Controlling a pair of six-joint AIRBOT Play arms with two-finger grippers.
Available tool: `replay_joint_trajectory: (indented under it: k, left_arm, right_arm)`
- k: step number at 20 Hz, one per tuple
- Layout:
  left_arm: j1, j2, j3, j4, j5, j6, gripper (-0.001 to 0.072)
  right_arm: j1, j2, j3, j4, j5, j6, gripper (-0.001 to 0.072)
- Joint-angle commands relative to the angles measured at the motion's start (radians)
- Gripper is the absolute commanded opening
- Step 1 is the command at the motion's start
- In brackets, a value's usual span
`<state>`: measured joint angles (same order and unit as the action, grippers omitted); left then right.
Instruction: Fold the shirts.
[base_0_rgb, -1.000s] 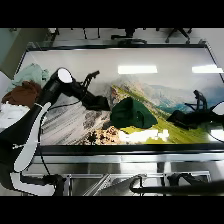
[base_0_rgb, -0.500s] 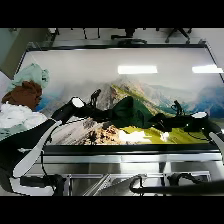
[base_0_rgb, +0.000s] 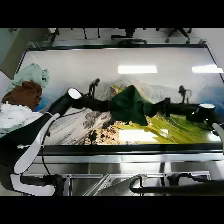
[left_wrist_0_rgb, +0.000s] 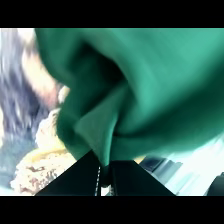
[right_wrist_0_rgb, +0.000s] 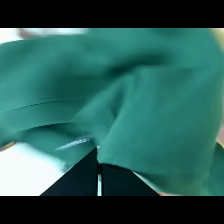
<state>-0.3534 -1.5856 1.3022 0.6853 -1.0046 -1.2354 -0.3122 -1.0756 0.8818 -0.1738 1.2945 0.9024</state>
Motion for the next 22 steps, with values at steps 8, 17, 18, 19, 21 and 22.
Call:
replay_joint_trajectory:
  k: [8, 17, 18, 19, 21, 22]
  left_arm:
    - [0.189, 0.393, 0.528, 0.143, -0.389, -0.030, 0.0010]
    - [0.258, 0.547, 0.322, 0.159, -0.449, 0.019, 0.0012]
    - [0.252, 0.525, 0.269, 0.158, -0.414, 0.032, 0.0012]
    - [0.235, 0.491, 0.220, 0.160, -0.384, 0.040, 0.0012]
    - [0.193, 0.383, 0.137, 0.160, -0.330, 0.066, 0.0013]
    - [0.169, 0.321, 0.109, 0.161, -0.305, 0.083, 0.0012]
  right_arm:
    - [-0.172, 0.270, 0.528, 0.473, 0.259, 0.067, 0.0018]
    - [-0.171, 0.449, 0.481, -0.105, 0.077, 0.085, 0.0018]
    - [-0.171, 0.436, 0.426, -0.111, 0.074, 0.081, 0.0018]
    - [-0.166, 0.420, 0.369, -0.111, 0.073, 0.061, 0.0018]
    - [-0.136, 0.371, 0.232, -0.111, 0.045, -0.002, 0.0018]
    - [-0.119, 0.335, 0.161, -0.112, 0.016, -0.032, 0.0018]
